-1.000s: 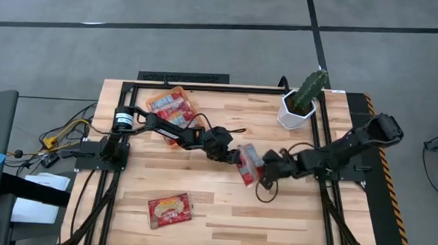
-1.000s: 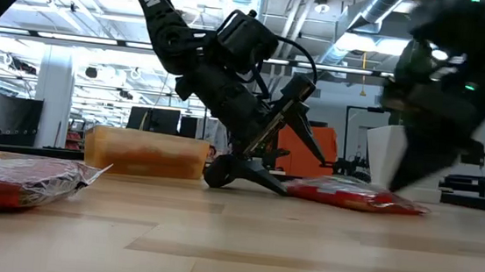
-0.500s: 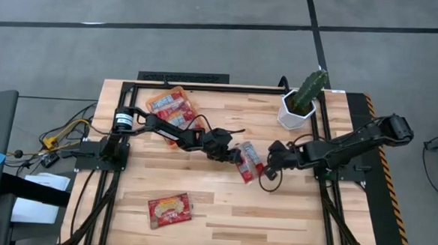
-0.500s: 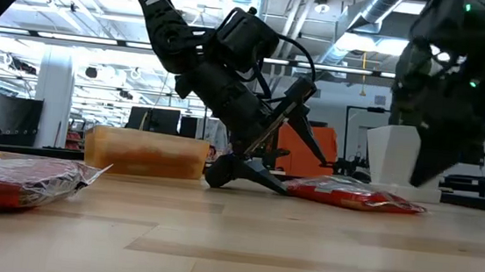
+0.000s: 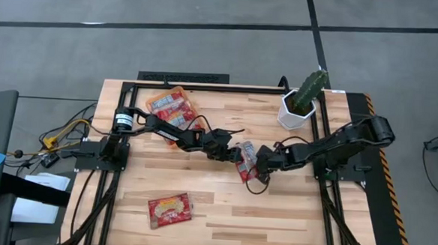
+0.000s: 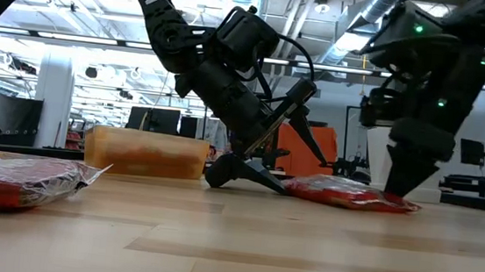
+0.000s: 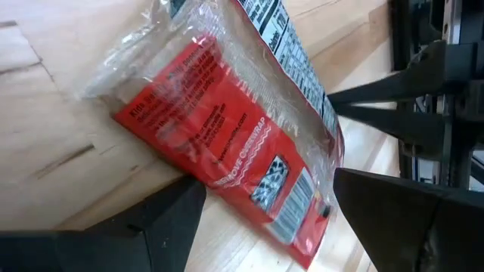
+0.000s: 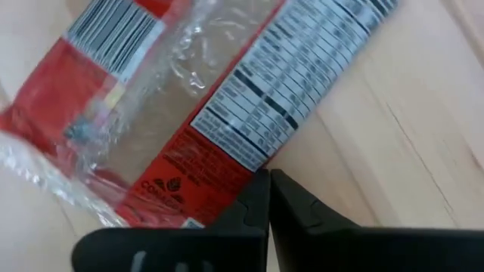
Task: Sort popcorn bags into baskets
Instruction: Put the red popcorn bag into the orange bin
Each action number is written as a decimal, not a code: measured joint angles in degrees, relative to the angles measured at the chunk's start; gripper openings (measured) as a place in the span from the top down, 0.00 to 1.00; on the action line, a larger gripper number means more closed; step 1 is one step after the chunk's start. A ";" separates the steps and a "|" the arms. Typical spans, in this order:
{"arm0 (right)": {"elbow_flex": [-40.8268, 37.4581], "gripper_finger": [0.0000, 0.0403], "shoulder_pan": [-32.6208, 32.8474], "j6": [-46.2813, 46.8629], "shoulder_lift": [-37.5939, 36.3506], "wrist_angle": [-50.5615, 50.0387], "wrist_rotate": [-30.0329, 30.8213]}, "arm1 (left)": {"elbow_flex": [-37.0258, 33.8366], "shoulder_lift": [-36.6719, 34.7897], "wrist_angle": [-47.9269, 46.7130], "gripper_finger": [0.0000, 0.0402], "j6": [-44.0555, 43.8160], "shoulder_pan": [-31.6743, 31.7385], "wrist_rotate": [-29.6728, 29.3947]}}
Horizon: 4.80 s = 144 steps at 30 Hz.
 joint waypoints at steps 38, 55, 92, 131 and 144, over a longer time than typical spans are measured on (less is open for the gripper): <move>2.19 0.95 -1.12 -1.37 -10.60 -9.33 -4.67 | -0.02 0.02 0.41 0.53 -1.25 -1.09 -3.18; 2.05 0.94 -1.56 -9.55 3.53 6.65 -8.60 | 0.02 -0.02 -5.67 0.23 -1.53 -1.49 -3.39; 3.06 0.93 -4.46 -11.49 -25.95 -11.03 -3.71 | -0.04 -1.68 0.37 0.97 2.55 0.12 0.19; 2.97 0.91 -4.58 -7.71 -27.73 -19.24 3.49 | 0.22 -34.72 -70.37 0.99 81.73 54.93 27.57; 3.00 0.93 -4.48 -7.23 -27.38 -19.07 3.44 | 0.23 -26.60 -71.45 0.94 86.45 55.15 21.29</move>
